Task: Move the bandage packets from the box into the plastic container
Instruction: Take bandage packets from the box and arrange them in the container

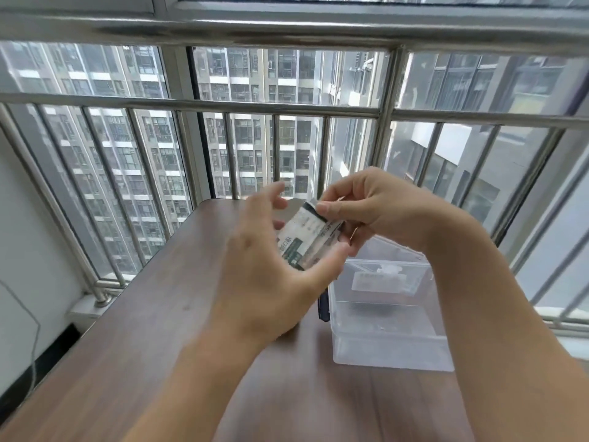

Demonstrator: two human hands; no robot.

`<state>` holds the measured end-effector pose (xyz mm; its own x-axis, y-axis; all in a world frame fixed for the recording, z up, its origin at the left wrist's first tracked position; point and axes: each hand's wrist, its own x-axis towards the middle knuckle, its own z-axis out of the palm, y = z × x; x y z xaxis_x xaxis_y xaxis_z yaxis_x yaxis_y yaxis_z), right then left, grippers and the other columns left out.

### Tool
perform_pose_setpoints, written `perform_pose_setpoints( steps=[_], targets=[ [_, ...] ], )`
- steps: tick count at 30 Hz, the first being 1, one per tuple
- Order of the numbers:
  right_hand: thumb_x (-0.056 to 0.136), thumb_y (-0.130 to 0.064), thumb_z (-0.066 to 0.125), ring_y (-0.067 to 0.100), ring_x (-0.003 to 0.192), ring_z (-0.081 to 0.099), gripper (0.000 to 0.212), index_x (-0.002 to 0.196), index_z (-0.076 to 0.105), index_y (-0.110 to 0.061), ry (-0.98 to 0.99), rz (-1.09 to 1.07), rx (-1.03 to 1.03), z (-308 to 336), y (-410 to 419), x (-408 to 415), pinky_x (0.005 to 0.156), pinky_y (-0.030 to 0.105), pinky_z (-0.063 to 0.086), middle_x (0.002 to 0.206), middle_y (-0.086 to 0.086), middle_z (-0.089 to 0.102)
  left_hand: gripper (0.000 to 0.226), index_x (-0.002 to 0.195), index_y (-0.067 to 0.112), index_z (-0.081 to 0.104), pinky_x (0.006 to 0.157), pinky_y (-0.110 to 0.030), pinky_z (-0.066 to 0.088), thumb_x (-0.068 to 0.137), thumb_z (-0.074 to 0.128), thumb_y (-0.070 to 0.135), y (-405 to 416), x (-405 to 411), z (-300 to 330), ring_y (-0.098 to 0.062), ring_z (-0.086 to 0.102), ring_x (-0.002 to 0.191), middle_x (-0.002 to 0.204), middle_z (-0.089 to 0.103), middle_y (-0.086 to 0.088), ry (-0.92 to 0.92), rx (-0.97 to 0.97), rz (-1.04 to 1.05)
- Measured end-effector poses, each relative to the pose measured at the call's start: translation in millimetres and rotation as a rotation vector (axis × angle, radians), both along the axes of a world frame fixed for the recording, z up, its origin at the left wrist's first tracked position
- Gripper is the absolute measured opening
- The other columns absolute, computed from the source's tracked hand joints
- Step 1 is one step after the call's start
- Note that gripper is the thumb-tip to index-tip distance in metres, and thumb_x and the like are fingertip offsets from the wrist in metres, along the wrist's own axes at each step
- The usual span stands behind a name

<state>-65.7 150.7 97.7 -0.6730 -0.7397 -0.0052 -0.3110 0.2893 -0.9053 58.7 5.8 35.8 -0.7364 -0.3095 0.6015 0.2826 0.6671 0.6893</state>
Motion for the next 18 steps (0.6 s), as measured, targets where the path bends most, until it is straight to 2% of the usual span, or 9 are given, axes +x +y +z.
perform_pose_setpoints(
  steps=[2, 4, 7, 9, 12, 14, 18],
  targets=[
    [0.095, -0.015, 0.065, 0.018, 0.057, 0.066, 0.015, 0.092, 0.071, -0.001, -0.003, -0.002, -0.02, 3.0, 2.3, 1.2, 0.052, 0.024, 0.057, 0.076, 0.016, 0.071, 0.076, 0.128, 0.034, 0.046, 0.07, -0.011, 0.044, 0.067, 0.083, 0.057, 4.8, -11.4, 9.4, 0.002, 0.058, 0.091, 0.103, 0.056, 0.023, -0.237, -0.144, 0.021],
    [0.095, -0.018, 0.065, 0.021, 0.059, 0.066, 0.019, 0.095, 0.071, 0.0, -0.014, -0.025, -0.047, 5.1, 7.9, -0.6, 0.053, 0.025, 0.058, 0.079, 0.021, 0.072, 0.046, 0.107, 0.034, 0.053, 0.062, -0.021, 0.048, 0.073, 0.084, 0.042, 8.9, -24.3, 12.3, -0.002, 0.06, 0.078, 0.088, 0.063, 0.016, -0.331, -0.193, 0.044],
    [0.093, -0.029, 0.067, 0.023, 0.064, 0.068, 0.033, 0.101, 0.074, 0.002, -0.015, -0.043, -0.023, 6.9, 20.7, -4.6, 0.055, 0.025, 0.059, 0.089, 0.024, 0.075, 0.017, 0.093, 0.029, 0.06, 0.057, -0.036, 0.058, 0.085, 0.072, 0.021, 21.4, -39.8, 0.2, -0.014, 0.068, 0.065, 0.076, 0.07, 0.004, -0.347, 0.009, -0.026],
    [0.087, -0.028, 0.074, 0.02, 0.063, 0.068, 0.028, 0.097, 0.076, -0.001, 0.05, -0.057, 0.043, 5.7, 25.1, -7.9, 0.055, 0.025, 0.058, 0.086, 0.019, 0.076, 0.015, 0.091, 0.028, 0.06, 0.055, -0.043, 0.059, 0.087, 0.072, 0.02, 32.7, -45.3, -12.0, -0.019, 0.07, 0.061, 0.075, 0.07, 0.0, -0.288, 0.084, -0.059],
    [0.091, -0.016, 0.073, 0.019, 0.062, 0.069, 0.017, 0.092, 0.077, 0.001, 0.117, -0.086, 0.056, 1.5, 23.4, -10.5, 0.055, 0.023, 0.057, 0.079, 0.017, 0.075, 0.019, 0.092, 0.03, 0.056, 0.05, -0.03, 0.051, 0.086, 0.073, 0.025, 41.7, -47.8, -24.6, -0.011, 0.061, 0.055, 0.066, 0.062, 0.006, -0.133, -0.011, 0.051],
    [0.094, -0.011, 0.07, 0.021, 0.064, 0.071, 0.016, 0.094, 0.075, 0.004, 0.084, -0.069, 0.047, -1.4, 23.2, -12.7, 0.059, 0.023, 0.059, 0.081, 0.02, 0.076, 0.023, 0.098, 0.029, 0.057, 0.047, -0.025, 0.045, 0.084, 0.074, 0.022, 44.0, -49.4, -30.3, -0.012, 0.058, 0.053, 0.064, 0.061, 0.006, -0.066, 0.012, 0.055],
    [0.095, -0.011, 0.068, 0.027, 0.074, 0.073, 0.016, 0.097, 0.075, 0.004, 0.019, -0.021, 0.114, -6.3, 24.4, -14.7, 0.066, 0.026, 0.061, 0.085, 0.02, 0.076, 0.031, 0.104, 0.026, 0.055, 0.045, -0.02, 0.041, 0.083, 0.075, 0.015, 47.1, -49.4, -41.5, -0.011, 0.057, 0.052, 0.067, 0.062, 0.006, -0.06, 0.09, -0.01]
  ],
)
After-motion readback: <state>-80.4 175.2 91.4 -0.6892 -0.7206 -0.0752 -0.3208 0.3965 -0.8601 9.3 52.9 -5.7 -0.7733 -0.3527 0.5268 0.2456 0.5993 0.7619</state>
